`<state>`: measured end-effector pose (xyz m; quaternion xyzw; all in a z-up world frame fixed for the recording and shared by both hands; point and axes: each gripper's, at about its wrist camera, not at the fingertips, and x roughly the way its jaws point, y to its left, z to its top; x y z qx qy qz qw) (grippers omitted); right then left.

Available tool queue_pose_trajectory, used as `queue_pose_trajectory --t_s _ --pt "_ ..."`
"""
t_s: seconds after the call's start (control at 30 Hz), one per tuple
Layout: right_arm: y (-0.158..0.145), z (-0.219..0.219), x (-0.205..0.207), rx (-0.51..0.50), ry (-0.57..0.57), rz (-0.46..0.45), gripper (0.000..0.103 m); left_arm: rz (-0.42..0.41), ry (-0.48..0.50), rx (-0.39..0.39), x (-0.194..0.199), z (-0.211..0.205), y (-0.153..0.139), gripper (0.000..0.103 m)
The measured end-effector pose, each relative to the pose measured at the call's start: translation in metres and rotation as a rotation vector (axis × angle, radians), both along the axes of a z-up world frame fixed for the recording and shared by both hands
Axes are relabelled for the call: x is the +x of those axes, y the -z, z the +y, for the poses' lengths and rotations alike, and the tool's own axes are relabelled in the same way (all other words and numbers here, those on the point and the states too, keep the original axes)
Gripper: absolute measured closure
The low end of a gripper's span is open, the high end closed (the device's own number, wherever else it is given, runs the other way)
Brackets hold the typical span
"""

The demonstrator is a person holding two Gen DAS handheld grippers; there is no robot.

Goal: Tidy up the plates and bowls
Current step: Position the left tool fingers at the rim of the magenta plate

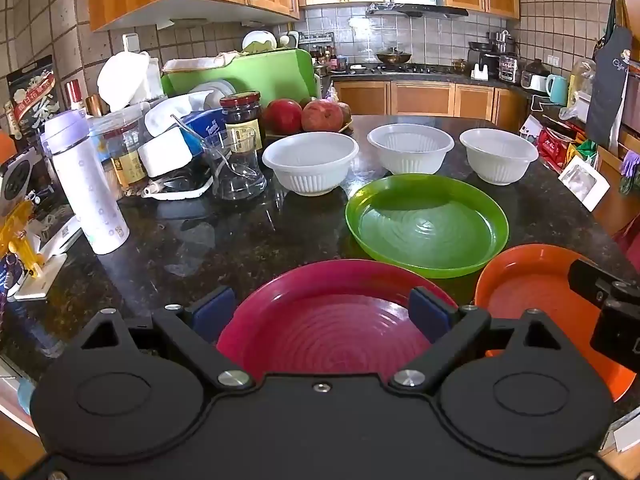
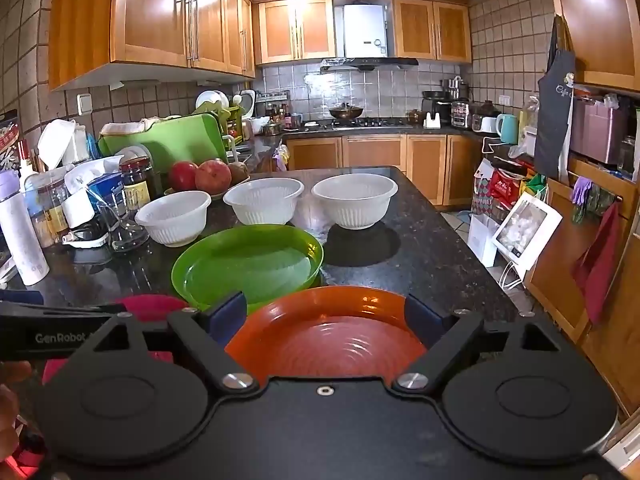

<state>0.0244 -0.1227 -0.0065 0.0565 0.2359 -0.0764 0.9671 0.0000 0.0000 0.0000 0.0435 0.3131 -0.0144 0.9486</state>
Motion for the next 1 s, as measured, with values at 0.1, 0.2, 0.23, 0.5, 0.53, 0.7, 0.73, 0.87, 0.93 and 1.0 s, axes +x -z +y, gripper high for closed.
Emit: queue_pose_trajectory --t_s 0.1,0.2,0.23,0.5,0.53,0.7,0.73,0.87,0.93,1.0 --pt "0.0002 0.0005 0.0006 -0.003 -0.001 0.003 0.012 -0.003 0.0 0.0 0.0003 0.0006 0.0006 0.009" --pt "0.0008 0.0003 0.0012 -0.003 -0.003 0.008 0.012 -0.001 -0.002 0.002 0.0005 0.0006 0.0007 0.009" --pt "0.0009 -0.0001 0.001 -0.003 -0.003 0.009 0.013 0.0 -0.002 0.003 0.0007 0.0008 0.0009 0.009" --pt "0.001 0.0001 0.0026 -0.008 -0.001 0.015 0.013 -0.001 -0.003 -0.001 0.0003 0.0034 0.0037 0.009" --pt "0.001 0.0001 0.0029 -0.008 0.0 0.015 0.013 -0.003 -0.004 -0.004 0.0003 0.0031 0.0034 0.009" --pt "0.0009 0.0008 0.0038 -0.012 -0.001 0.018 0.013 -0.003 -0.004 -0.006 0.0016 0.002 0.0038 0.009" --pt "0.0012 0.0009 0.004 -0.013 0.0 0.019 0.013 -0.001 -0.003 -0.007 0.0022 0.0022 0.004 0.009" --pt "0.0014 0.0023 0.0054 -0.018 0.001 0.026 0.013 -0.001 -0.003 -0.005 0.0019 0.0022 0.0043 0.009" --pt "0.001 0.0031 0.0058 -0.019 -0.003 0.027 0.013 0.002 -0.002 -0.002 0.0018 0.0001 0.0032 0.009" --pt "0.0009 0.003 0.0063 -0.023 -0.002 0.029 0.014 0.003 -0.001 -0.002 0.0021 -0.0001 0.0033 0.009"
